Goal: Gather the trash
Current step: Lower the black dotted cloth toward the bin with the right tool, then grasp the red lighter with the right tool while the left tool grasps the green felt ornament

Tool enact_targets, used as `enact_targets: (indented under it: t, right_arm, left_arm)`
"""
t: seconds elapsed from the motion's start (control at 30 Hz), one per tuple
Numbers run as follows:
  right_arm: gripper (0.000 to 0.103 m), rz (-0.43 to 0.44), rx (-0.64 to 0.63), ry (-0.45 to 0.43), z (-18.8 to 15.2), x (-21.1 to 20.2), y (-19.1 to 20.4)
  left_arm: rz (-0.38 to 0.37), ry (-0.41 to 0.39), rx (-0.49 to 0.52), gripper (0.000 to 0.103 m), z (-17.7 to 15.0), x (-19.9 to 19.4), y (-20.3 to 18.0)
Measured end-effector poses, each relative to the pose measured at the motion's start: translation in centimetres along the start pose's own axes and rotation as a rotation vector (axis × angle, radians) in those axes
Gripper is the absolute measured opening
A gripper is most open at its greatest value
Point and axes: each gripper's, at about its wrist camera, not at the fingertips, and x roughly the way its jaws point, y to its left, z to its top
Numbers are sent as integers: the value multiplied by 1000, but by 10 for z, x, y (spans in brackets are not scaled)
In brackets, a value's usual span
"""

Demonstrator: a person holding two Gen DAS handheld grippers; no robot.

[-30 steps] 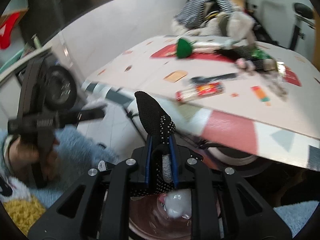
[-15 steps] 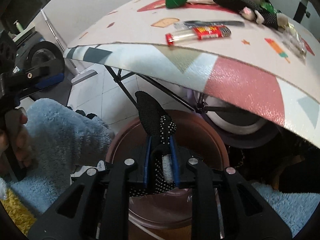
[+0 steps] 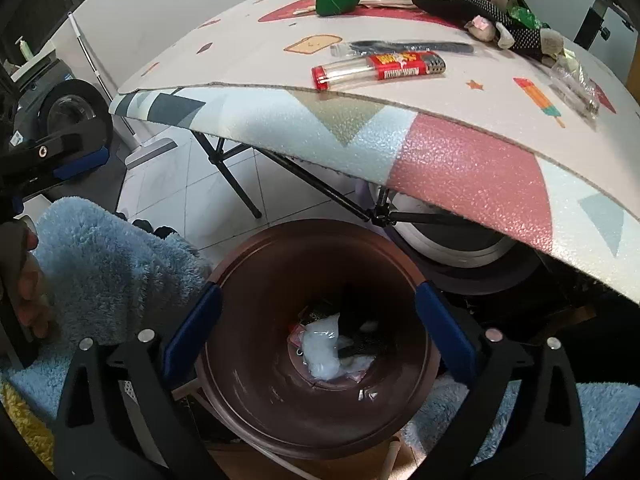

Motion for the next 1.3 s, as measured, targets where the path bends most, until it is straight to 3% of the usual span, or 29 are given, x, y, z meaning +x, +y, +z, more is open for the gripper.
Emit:
enact_targets:
  t: [0.27,0.37,0.5,0.6,0.97,1.17,1.3]
  right_arm:
    - [97,-66,50,-150,8,-35,-12]
    - [97,-99,121,-213,13,-54,-31]
    - [97,-73,201,-273,19,-68,-55]
    - [97,-99,184,-291,31,-68,-59]
    - [97,-104,9,-188,92,-8,-29]
    - [97,-180,-64,-131,108,20,-20]
    - [97,-169,-71,-119,111,23,-23]
  left_arm:
    - [11,2,10,94,2,0,-1]
    - [5,0,18,94,7,1,-4]
    - [13,-21,27,94,14,1,-7]
    - [13,-31,7,94,22,1,-6]
    - [31,-70,-31,94,43,-5,7]
    - [32,-64,-73,94,47,1,20]
    - [26,-52,-78,94,50,9,22]
